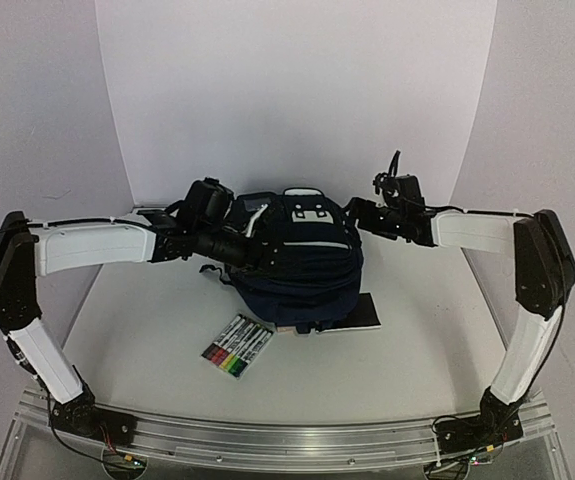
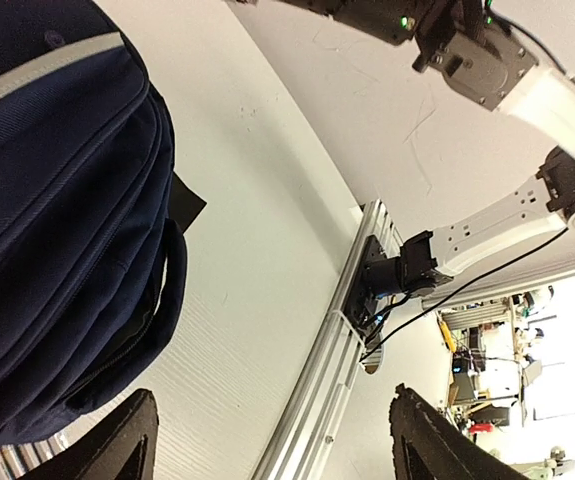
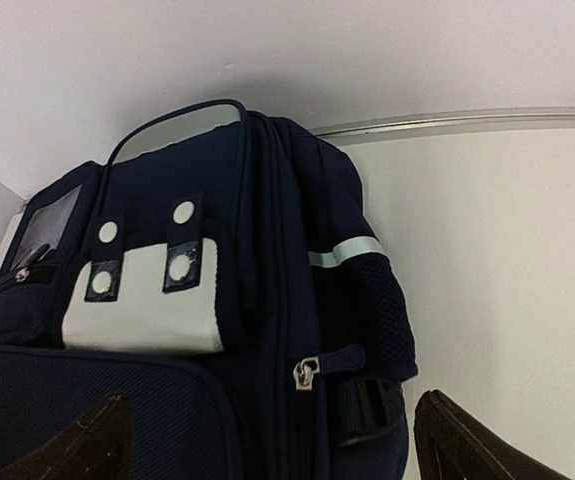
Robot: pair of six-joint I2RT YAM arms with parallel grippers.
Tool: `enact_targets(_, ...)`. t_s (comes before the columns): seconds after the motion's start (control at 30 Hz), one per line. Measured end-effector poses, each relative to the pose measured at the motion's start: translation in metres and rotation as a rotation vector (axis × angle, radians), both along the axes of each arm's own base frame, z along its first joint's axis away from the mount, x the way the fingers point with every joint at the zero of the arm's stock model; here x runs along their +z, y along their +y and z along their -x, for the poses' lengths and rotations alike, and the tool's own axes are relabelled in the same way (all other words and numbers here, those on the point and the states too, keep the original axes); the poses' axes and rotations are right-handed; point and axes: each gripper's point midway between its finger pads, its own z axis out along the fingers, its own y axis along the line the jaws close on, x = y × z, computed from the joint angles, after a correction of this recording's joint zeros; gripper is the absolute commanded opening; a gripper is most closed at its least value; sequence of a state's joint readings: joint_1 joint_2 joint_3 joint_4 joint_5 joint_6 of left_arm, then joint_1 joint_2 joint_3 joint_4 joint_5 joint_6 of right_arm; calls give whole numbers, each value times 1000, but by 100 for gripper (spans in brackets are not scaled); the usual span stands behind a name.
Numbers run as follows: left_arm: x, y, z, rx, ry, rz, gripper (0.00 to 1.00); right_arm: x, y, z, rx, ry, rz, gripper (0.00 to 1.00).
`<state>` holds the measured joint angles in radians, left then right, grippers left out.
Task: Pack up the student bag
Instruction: Adjust the student bag at the center of the board.
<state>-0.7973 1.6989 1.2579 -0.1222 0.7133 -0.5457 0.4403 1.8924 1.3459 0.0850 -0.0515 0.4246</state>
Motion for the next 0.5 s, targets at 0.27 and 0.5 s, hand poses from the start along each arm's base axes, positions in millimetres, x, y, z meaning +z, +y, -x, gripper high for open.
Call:
enact_targets(0.27, 48, 83, -44, 205, -55, 40, 92, -1, -14, 66, 23, 112, -148, 94)
enact_targets(0.5, -4, 143, -112, 488, 144, 5, 85, -61, -4, 118, 60, 337, -302, 83)
